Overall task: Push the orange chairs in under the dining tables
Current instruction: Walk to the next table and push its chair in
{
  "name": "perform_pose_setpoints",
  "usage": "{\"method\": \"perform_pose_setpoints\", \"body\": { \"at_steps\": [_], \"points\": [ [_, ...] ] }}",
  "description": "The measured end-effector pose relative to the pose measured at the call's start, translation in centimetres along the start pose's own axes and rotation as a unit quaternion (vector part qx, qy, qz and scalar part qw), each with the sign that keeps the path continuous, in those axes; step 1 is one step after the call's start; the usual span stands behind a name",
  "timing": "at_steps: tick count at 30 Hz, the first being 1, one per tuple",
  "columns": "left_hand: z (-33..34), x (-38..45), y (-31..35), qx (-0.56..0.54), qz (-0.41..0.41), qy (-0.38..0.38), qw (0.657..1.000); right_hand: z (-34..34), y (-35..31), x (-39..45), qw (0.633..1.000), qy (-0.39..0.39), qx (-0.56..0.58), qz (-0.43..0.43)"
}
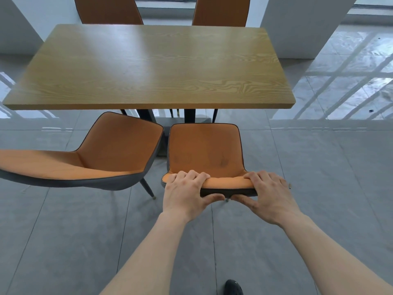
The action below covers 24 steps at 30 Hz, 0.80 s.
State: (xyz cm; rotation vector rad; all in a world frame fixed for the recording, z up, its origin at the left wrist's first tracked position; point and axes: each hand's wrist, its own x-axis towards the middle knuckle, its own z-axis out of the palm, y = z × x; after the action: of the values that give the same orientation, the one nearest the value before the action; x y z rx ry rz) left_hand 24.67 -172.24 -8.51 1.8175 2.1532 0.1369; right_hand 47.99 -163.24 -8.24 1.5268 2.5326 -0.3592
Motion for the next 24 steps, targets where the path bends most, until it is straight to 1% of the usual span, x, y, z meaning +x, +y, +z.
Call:
{"method": "perform_pose_setpoints", "body": {
  "at_steps": [5,11,18,22,24],
  "points": [
    [0.2,0.2,0.5,-0.003,-0.002,0.001,1.0,-0.3,0.5,0.2,1.0,-0.012,-0.001,-0.003],
    [0.2,0.5,0.6,-0.002,0.003,0.004,1.0,0.0,1.0,0.6,1.0,-0.008,0.014,-0.007],
    [0.3,0.8,1.1,0.004,-0.003,-0.011,1.0,0.1,1.7,0.7,1.0,-0.013,0.012,-0.003],
    [0.0,0.5,1.1,-0.001,-0.007,-0.018,1.0,-0.1,1.6,0.6,1.0,-0.005,0.013,-0.009],
    [-0.3,0.2,1.3,-0.012,-0.013,-0.019,1.0,-0.6,1.5,0.4,1.0,-0.013,0.021,-0.009]
  ]
}}
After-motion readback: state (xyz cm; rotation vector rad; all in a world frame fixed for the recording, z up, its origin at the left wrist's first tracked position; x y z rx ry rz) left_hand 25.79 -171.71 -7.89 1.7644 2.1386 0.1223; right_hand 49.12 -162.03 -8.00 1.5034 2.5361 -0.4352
